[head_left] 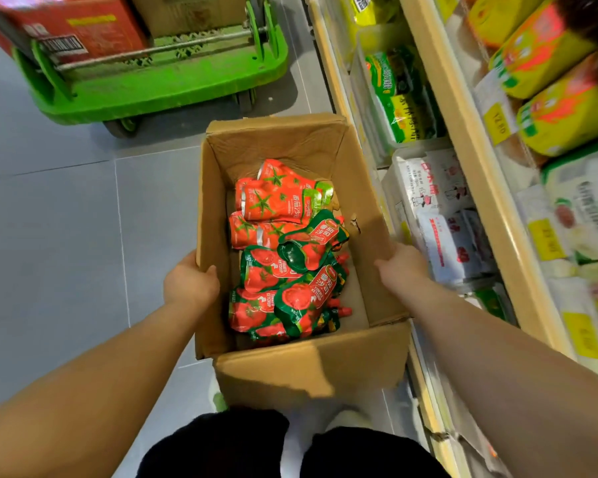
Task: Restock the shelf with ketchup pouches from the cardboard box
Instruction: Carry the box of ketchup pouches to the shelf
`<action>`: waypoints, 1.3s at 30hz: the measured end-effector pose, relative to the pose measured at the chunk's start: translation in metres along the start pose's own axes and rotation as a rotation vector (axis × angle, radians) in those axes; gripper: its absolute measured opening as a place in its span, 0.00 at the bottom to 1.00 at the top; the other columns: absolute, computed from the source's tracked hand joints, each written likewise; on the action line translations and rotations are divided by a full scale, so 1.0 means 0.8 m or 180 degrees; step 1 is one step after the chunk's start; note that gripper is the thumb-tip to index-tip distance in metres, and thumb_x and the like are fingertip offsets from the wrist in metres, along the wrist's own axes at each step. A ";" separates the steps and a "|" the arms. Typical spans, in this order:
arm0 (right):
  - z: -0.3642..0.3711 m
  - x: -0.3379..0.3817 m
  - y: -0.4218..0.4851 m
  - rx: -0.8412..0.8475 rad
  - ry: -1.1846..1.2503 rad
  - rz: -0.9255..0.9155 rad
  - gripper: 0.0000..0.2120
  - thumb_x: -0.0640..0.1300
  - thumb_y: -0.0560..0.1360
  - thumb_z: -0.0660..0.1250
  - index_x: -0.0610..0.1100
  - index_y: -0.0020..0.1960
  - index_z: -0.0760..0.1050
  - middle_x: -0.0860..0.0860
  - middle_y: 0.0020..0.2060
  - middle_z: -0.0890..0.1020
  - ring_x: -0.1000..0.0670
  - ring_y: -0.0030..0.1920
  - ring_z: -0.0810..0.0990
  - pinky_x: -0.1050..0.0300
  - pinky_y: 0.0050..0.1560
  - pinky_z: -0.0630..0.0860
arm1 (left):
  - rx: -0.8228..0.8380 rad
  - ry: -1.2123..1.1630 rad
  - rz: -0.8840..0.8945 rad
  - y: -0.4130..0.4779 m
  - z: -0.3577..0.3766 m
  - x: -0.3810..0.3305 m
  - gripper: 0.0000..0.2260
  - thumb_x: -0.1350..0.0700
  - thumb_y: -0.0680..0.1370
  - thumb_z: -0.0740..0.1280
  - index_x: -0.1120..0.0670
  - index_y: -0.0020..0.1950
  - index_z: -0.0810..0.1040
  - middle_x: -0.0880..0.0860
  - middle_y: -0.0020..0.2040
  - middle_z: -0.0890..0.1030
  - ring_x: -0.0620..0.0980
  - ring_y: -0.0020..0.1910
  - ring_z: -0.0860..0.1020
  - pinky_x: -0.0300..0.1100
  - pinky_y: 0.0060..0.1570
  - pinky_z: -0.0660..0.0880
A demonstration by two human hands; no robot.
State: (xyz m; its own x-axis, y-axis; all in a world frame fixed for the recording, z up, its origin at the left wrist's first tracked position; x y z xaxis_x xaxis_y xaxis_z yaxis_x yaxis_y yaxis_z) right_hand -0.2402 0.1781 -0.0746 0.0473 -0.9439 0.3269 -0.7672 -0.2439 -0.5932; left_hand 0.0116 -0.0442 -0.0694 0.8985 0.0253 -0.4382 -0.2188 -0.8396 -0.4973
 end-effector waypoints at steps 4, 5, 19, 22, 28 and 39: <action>-0.076 0.015 -0.098 0.0053 -0.0062 -0.0010 0.10 0.41 0.74 0.63 0.42 0.54 0.76 0.42 0.50 0.81 0.45 0.42 0.74 0.59 0.40 0.66 | 0.0120 -0.0008 -0.0103 -0.080 -0.089 -0.034 0.16 0.55 0.78 0.63 0.55 0.66 0.72 0.60 0.58 0.80 0.64 0.55 0.77 0.55 0.55 0.75; -0.088 0.018 -0.116 0.0052 -0.0034 0.0024 0.10 0.41 0.74 0.63 0.42 0.54 0.76 0.42 0.50 0.81 0.45 0.42 0.74 0.58 0.40 0.67 | 0.0142 -0.0038 -0.0102 -0.094 -0.105 -0.040 0.16 0.56 0.78 0.63 0.55 0.66 0.72 0.60 0.57 0.80 0.64 0.55 0.77 0.54 0.55 0.75; -0.279 0.018 -0.443 -0.0019 -0.0137 -0.0213 0.12 0.42 0.75 0.65 0.39 0.56 0.74 0.42 0.51 0.79 0.44 0.45 0.75 0.61 0.40 0.67 | 0.0167 0.0050 0.0192 -0.363 -0.352 -0.080 0.13 0.56 0.77 0.64 0.56 0.61 0.76 0.60 0.52 0.81 0.60 0.46 0.78 0.46 0.44 0.74; -0.276 0.009 -0.496 -0.0137 -0.0121 0.0208 0.13 0.44 0.74 0.65 0.41 0.57 0.74 0.44 0.46 0.76 0.44 0.45 0.73 0.57 0.43 0.68 | 0.0276 0.0074 0.0340 -0.382 -0.368 -0.067 0.14 0.56 0.77 0.64 0.56 0.62 0.75 0.60 0.53 0.81 0.61 0.48 0.78 0.49 0.46 0.76; -0.240 -0.014 -0.593 -0.0354 0.0396 0.0566 0.13 0.41 0.75 0.65 0.42 0.59 0.74 0.45 0.45 0.77 0.45 0.42 0.73 0.57 0.42 0.69 | 0.0564 0.0244 0.0701 -0.398 -0.397 -0.042 0.14 0.56 0.77 0.64 0.57 0.62 0.75 0.61 0.54 0.80 0.63 0.50 0.78 0.55 0.52 0.77; -0.158 -0.103 -0.790 -0.0686 0.0843 0.1122 0.13 0.41 0.74 0.65 0.37 0.57 0.75 0.40 0.51 0.81 0.41 0.49 0.79 0.55 0.43 0.73 | 0.1055 0.0872 0.1337 -0.473 -0.406 0.000 0.16 0.53 0.78 0.63 0.55 0.64 0.73 0.59 0.54 0.80 0.61 0.49 0.78 0.53 0.51 0.78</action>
State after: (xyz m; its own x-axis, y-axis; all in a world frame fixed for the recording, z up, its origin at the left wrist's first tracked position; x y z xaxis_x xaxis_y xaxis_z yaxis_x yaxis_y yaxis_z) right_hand 0.1599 0.4377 0.3661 -0.3819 -0.8648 0.3259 -0.8235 0.1583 -0.5448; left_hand 0.2179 0.0971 0.3623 0.7651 -0.4498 -0.4608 -0.6439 -0.5323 -0.5496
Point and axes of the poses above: each hand's wrist, its own y-axis towards the middle knuckle, its own z-axis out of the palm, x = y × z, the point moved 3 cm from there along y, towards the middle knuckle
